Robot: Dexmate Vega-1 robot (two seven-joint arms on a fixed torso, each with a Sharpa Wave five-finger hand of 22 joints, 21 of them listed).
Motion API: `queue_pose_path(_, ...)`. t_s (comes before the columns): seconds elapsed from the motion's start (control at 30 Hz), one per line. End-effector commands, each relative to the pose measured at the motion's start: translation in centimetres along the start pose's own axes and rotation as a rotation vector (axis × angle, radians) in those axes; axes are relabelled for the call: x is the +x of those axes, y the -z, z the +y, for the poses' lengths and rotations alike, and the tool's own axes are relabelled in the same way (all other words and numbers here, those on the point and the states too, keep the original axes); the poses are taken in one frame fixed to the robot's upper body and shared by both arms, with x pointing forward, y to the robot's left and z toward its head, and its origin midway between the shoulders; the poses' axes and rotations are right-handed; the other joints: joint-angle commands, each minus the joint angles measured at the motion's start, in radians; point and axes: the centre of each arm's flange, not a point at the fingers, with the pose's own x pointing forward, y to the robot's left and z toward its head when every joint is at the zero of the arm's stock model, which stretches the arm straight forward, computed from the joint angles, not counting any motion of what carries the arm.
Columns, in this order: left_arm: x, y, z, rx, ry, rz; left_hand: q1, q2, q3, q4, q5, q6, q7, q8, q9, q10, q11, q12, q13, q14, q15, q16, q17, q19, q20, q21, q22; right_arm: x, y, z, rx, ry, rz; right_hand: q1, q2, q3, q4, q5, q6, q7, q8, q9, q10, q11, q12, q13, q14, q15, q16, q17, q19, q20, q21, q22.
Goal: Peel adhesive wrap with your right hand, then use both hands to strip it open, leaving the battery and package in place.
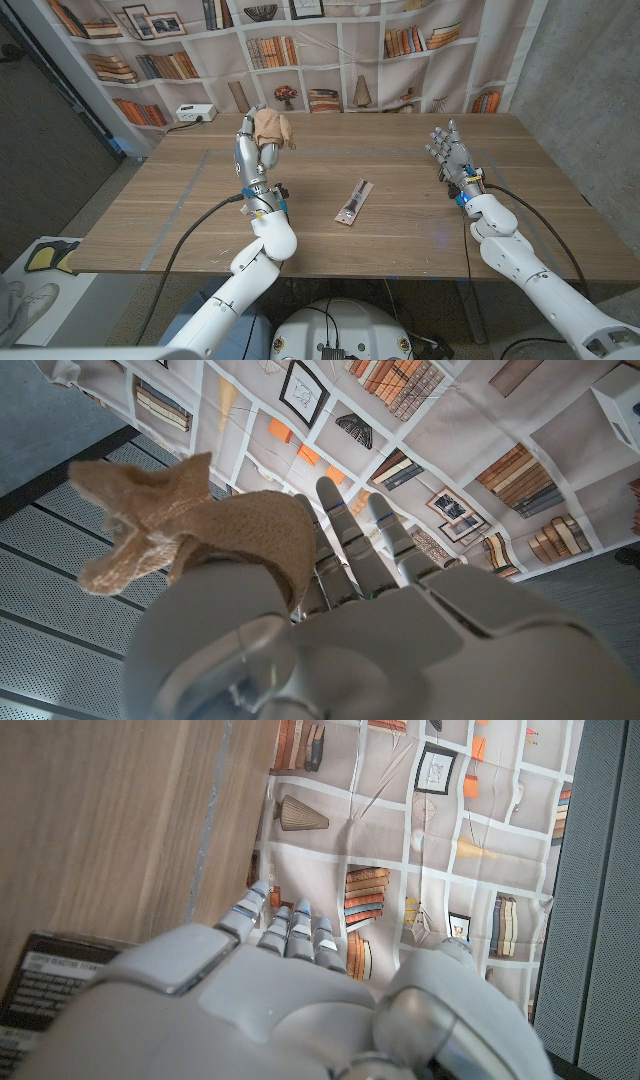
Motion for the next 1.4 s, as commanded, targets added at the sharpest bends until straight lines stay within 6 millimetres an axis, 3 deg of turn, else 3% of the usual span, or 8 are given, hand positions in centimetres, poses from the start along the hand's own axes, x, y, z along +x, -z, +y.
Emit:
queue_pose_path(0.03, 0.6, 0.1, -0.2, 0.006, -0.005, -0.005, 0.011, 0.001, 0.011, -0.001, -0.009, 0.005, -0.001, 0.007, 0.007, 0.009, -0.001, 0.01, 0.007, 0.02, -0.009, 0.005, 0.007, -0.007, 0.001, 0.009, 0.003, -0.1, -0.5, 0.4, -0.036, -0.012, -0.005, 0.014, 0.001, -0.001, -0.006, -0.004, -0.008, 0.002, 0.0, 0.003, 0.019, 0.002, 0.011, 0.006, 0.003, 0.004, 0.006, 0.002, 0.009, 0.005, 0.005, 0.004)
queue_pose_path(0.2, 0.6, 0.2, -0.4, 0.005, 0.0, -0.001, 0.015, 0.0, 0.015, -0.001, -0.018, 0.004, -0.002, 0.012, 0.013, 0.016, -0.001, 0.019, 0.014, 0.023, -0.008, 0.005, 0.012, -0.009, 0.002, 0.012, 0.003, 0.2, -0.7, 0.4, -0.041, -0.009, -0.015, 0.021, -0.001, 0.002, -0.01, -0.005, -0.021, 0.004, -0.003, 0.003, 0.054, -0.007, 0.023, 0.01, 0.003, -0.003, 0.005, 0.002, 0.009, 0.005, 0.003, 0.004)
queue_pose_path(0.67, 1.2, 0.6, -1.1, 0.024, 0.022, 0.008, 0.017, -0.004, 0.021, 0.002, -0.038, 0.004, 0.001, 0.023, 0.024, 0.01, 0.001, 0.028, 0.026, 0.027, -0.006, 0.005, 0.022, -0.012, 0.004, 0.019, 0.003, 0.2, -2.9, 2.1, -0.184, -0.077, -0.047, 0.033, -0.001, 0.007, -0.019, -0.006, -0.019, 0.001, 0.0, 0.003, 0.035, -0.012, 0.011, 0.013, -0.014, 0.0, -0.003, 0.002, -0.006, 0.015, -0.004, 0.004)
queue_pose_path(0.9, 1.6, 0.9, -1.4, 0.035, 0.034, 0.015, 0.007, -0.021, 0.01, 0.008, -0.054, -0.006, 0.0, 0.028, 0.03, 0.0, 0.002, 0.032, 0.034, 0.026, 0.0, 0.001, 0.025, -0.013, 0.002, 0.023, 0.002, -0.1, -3.4, 3.2, -0.203, -0.105, -0.082, 0.04, 0.0, 0.01, -0.023, -0.006, -0.009, -0.005, 0.005, 0.003, 0.04, -0.019, 0.011, 0.014, -0.019, -0.001, -0.004, 0.001, -0.012, 0.018, -0.005, 0.005)
queue_pose_path(1.03, 1.8, 1.1, -1.6, 0.04, 0.041, 0.02, -0.022, -0.04, -0.014, 0.025, -0.071, -0.012, -0.003, 0.032, 0.031, -0.001, 0.002, 0.033, 0.031, 0.027, 0.002, -0.004, 0.026, -0.011, -0.003, 0.026, 0.0, -0.2, -3.8, 3.8, -0.225, -0.125, -0.097, 0.043, 0.001, 0.012, -0.025, -0.006, -0.007, -0.008, 0.005, 0.003, 0.043, -0.022, 0.012, 0.014, -0.018, -0.002, -0.003, 0.001, -0.012, 0.019, -0.005, 0.005)
queue_pose_path(1.23, 2.0, 1.6, -2.0, 0.043, 0.046, 0.031, -0.043, -0.043, -0.028, 0.032, -0.079, -0.037, -0.005, 0.027, 0.031, -0.01, 0.001, 0.03, 0.026, 0.026, -0.002, -0.011, 0.026, -0.011, -0.004, 0.028, -0.003, -0.3, -4.2, 4.4, -0.283, -0.121, -0.122, 0.065, 0.006, 0.023, -0.037, -0.006, 0.025, -0.023, 0.017, 0.003, 0.084, -0.044, 0.023, 0.017, -0.001, -0.008, 0.005, 0.001, 0.0, 0.024, 0.001, 0.005)
queue_pose_path(1.4, 2.2, 1.9, -2.3, 0.046, 0.053, 0.034, -0.055, -0.041, -0.034, 0.034, -0.082, -0.042, -0.004, 0.027, 0.03, -0.012, 0.001, 0.029, 0.02, 0.024, -0.004, -0.018, 0.024, -0.011, -0.003, 0.029, -0.005, -0.4, -4.2, 4.8, -0.293, -0.131, -0.127, 0.071, 0.008, 0.026, -0.04, -0.007, 0.03, -0.026, 0.018, 0.003, 0.087, -0.045, 0.023, 0.017, 0.003, -0.011, 0.006, 0.001, 0.005, 0.023, 0.002, 0.004)
